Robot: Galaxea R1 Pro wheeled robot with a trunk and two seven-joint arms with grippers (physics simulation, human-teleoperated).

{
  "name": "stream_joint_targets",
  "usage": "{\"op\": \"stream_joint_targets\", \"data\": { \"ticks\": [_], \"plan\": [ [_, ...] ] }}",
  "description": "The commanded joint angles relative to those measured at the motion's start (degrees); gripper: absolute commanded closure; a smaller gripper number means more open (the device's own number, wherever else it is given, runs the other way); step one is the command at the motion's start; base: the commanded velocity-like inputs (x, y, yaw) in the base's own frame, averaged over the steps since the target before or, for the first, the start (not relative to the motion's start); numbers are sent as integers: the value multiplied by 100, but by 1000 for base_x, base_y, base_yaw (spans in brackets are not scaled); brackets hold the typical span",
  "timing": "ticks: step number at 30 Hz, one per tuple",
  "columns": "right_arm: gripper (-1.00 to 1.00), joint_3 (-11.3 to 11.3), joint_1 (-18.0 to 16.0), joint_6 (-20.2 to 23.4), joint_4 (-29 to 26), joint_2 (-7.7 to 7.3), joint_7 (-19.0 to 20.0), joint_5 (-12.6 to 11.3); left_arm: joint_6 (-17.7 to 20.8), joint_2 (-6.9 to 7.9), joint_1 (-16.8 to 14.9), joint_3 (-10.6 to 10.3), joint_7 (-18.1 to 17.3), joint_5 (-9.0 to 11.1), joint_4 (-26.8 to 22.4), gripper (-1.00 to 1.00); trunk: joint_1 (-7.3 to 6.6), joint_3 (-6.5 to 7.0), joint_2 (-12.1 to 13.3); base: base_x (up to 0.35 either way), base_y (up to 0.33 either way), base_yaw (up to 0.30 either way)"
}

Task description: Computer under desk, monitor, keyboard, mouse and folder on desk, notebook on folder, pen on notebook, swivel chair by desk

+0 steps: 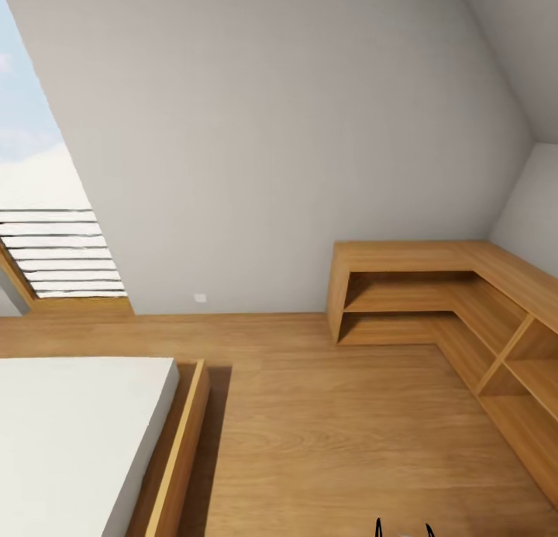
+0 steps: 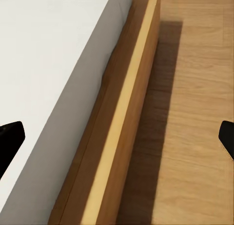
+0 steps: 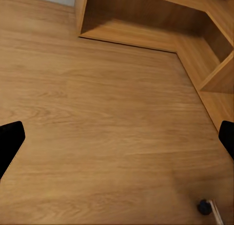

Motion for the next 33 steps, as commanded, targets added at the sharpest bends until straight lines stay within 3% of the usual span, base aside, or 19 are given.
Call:
{"op": "stream_joint_targets", "data": {
  "ticks": [1,33],
  "plan": [
    [-100,48,-2,-1,9,4,-42,-10,-9,1,-2,-48,31,24,-3,-100,4,-7,-5,322,0,0],
    [-100,47,-1,-1,9,6,-42,-10,-9,1,-2,-50,31,24,-3,-100,4,-7,-5,322,0,0]
  ]
}}
